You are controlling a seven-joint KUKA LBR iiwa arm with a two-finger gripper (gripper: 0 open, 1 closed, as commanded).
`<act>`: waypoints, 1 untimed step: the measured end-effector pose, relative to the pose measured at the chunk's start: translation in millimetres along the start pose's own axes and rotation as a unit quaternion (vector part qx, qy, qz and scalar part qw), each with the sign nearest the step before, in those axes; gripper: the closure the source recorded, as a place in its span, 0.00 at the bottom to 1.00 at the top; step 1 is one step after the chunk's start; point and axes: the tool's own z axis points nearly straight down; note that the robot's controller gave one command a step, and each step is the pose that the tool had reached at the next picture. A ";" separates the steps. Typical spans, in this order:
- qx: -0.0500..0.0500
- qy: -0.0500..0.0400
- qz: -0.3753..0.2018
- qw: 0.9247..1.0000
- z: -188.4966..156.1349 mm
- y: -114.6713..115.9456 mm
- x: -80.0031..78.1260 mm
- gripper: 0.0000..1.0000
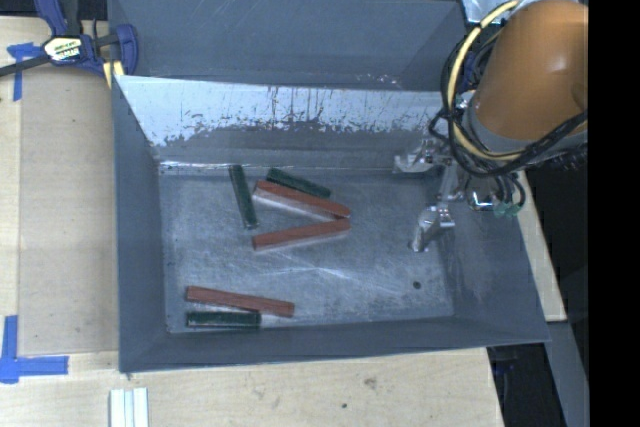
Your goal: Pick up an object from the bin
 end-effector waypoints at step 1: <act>0.000 -0.004 -0.001 1.000 -4.2 0.1 -1.6 0.00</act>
Offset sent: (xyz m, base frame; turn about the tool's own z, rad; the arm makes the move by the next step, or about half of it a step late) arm 0.0419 0.0756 -0.0821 0.1521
